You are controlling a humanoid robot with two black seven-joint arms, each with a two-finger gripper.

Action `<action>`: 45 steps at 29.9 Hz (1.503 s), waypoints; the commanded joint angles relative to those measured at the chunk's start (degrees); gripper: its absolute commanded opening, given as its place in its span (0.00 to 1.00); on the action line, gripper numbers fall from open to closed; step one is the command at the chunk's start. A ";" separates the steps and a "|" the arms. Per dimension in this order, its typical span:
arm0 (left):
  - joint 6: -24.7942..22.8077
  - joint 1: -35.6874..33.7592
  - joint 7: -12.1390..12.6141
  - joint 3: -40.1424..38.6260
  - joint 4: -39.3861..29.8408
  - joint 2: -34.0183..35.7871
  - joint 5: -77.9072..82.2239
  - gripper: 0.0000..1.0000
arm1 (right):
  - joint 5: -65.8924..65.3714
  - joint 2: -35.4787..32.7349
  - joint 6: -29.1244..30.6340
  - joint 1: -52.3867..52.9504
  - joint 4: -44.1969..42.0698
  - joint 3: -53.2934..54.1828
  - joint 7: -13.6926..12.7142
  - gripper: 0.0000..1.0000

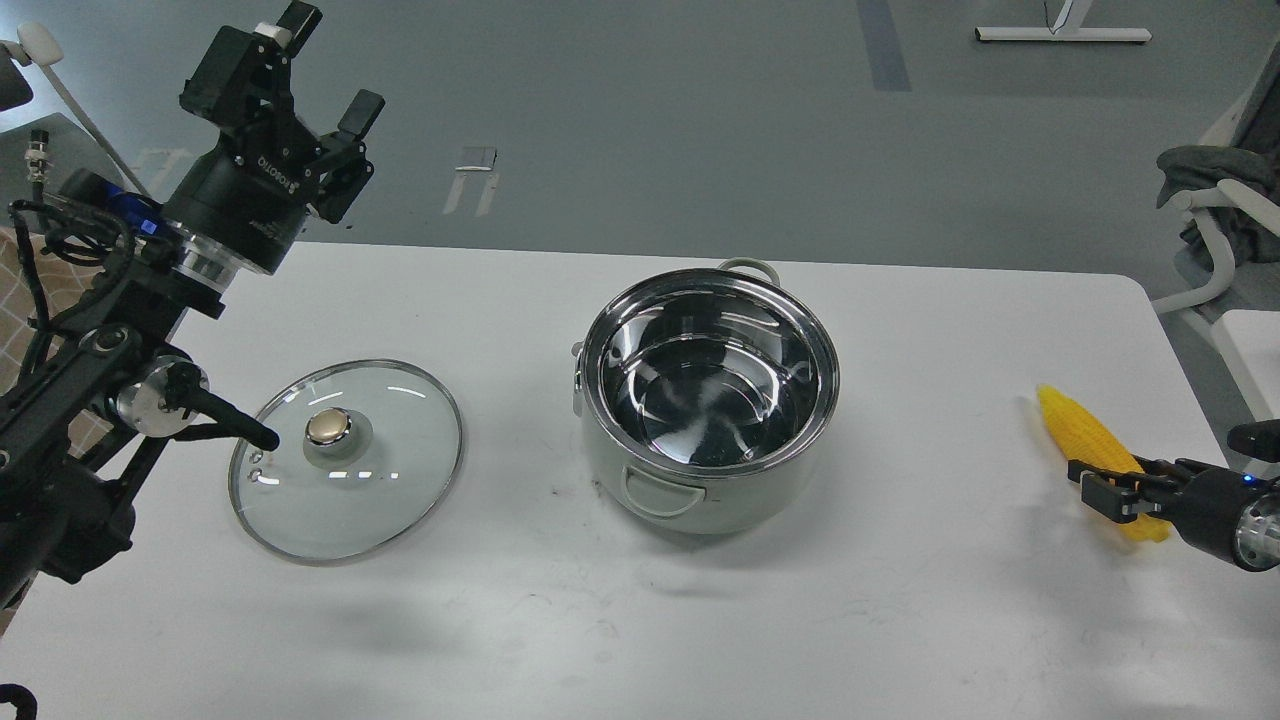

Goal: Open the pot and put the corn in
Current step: 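Reach the right gripper to the yellow corn and grasp it, then lift the corn with the right gripper and carry it over the pot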

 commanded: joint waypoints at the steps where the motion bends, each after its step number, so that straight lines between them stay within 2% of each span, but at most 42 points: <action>1: 0.02 0.07 0.01 0.00 0.00 -0.09 0.00 0.96 | 0.42 0.34 -0.11 -0.37 2.24 -0.01 0.01 0.08; 7: 0.02 -0.02 0.01 0.00 0.00 -0.09 0.00 0.96 | 1.92 -2.03 -0.29 -0.46 7.95 0.78 0.01 0.08; 11: 0.02 0.16 0.01 -0.17 0.00 -0.09 0.00 0.96 | 7.89 -6.94 0.76 1.55 15.50 1.75 0.01 0.08; 15: 0.02 0.16 0.18 -0.09 -0.09 -0.09 0.00 0.96 | 10.27 -10.82 5.23 9.36 22.10 1.40 0.01 0.08; 19: 0.02 0.42 0.18 0.00 -0.09 -0.70 0.09 0.96 | 10.27 -10.82 7.88 16.49 22.99 0.00 0.01 0.08; 23: 0.11 0.78 0.27 -0.18 0.00 -1.15 0.35 0.96 | 10.44 -5.39 10.17 31.31 22.11 -11.30 0.01 0.09; 28: 0.11 0.86 0.18 -0.26 0.00 -1.23 0.35 0.96 | 10.53 1.73 10.43 39.78 21.14 -20.82 0.01 0.09; 35: 0.19 1.21 0.18 -0.61 0.00 -2.03 0.61 0.96 | 10.44 10.44 14.83 44.80 21.76 -28.99 0.01 0.10; 45: 0.11 2.09 0.27 -1.23 0.00 -3.08 0.61 0.96 | 10.09 18.18 15.09 44.19 15.87 -33.23 0.01 0.11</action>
